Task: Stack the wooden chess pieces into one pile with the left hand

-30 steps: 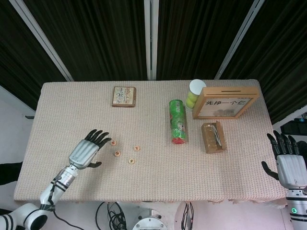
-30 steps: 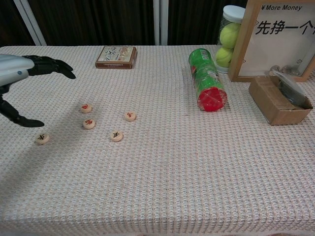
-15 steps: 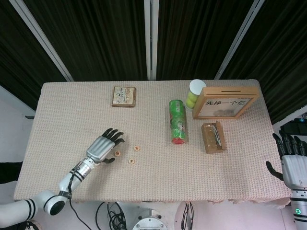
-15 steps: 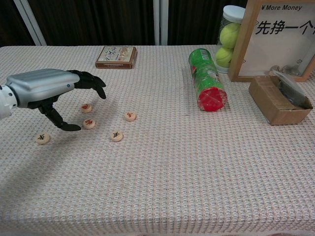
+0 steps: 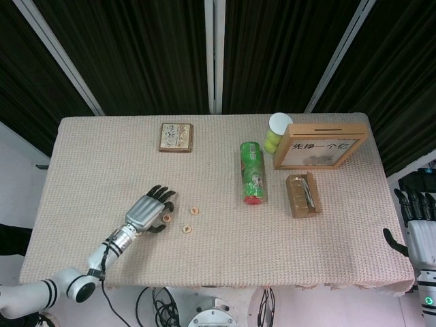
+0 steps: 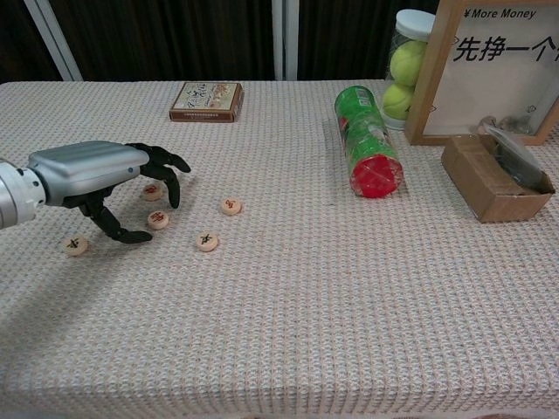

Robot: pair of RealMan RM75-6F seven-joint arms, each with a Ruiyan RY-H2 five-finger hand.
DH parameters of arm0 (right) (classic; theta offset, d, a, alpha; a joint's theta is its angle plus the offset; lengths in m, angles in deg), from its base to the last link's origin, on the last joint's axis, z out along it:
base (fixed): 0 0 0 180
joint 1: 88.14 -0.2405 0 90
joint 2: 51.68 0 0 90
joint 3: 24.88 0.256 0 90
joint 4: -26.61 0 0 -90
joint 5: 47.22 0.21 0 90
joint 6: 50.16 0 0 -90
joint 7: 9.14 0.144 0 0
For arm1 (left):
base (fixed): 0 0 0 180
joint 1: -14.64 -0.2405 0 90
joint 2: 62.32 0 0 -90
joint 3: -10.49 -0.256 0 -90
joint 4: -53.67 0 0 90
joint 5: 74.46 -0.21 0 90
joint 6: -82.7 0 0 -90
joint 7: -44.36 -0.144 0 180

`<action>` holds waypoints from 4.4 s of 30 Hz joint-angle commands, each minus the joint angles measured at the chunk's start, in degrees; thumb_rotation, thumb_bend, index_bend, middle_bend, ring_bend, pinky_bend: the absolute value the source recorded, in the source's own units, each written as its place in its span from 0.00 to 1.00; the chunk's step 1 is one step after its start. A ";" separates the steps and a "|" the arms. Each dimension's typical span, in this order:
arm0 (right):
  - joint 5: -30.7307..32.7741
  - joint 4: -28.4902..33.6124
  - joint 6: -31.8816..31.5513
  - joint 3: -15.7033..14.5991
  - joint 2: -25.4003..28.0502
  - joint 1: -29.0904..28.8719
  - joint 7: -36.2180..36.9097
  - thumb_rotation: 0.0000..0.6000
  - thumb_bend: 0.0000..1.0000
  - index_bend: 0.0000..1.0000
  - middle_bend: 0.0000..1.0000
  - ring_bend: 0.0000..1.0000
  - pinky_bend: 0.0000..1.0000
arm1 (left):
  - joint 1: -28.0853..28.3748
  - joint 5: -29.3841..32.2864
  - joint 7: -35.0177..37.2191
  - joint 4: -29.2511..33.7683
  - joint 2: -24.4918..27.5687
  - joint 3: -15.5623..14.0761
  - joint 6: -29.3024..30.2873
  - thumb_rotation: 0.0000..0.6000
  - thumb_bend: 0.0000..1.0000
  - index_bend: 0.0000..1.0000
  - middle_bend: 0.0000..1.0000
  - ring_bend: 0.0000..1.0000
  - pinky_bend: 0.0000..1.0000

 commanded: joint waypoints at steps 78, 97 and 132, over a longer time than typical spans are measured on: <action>2.28 0.36 0.67 0.99 0.32 0.34 0.09 1.00 0.25 0.00 0.00 0.00 0.00 | 5.76 7.88 1.32 -4.30 1.18 1.28 -3.49 1.00 0.34 0.39 0.11 0.00 0.04; 2.41 0.38 0.70 1.12 0.37 0.33 0.12 1.00 0.25 0.00 0.00 0.00 0.00 | 5.88 7.69 0.75 -2.86 2.08 0.78 -3.04 1.00 0.34 0.45 0.11 0.00 0.02; 2.15 0.72 -0.06 1.88 1.32 0.28 1.75 1.00 0.27 0.00 0.00 0.00 0.00 | -8.70 3.67 -5.87 17.61 13.53 -8.62 13.02 1.00 0.28 0.32 0.08 0.00 0.02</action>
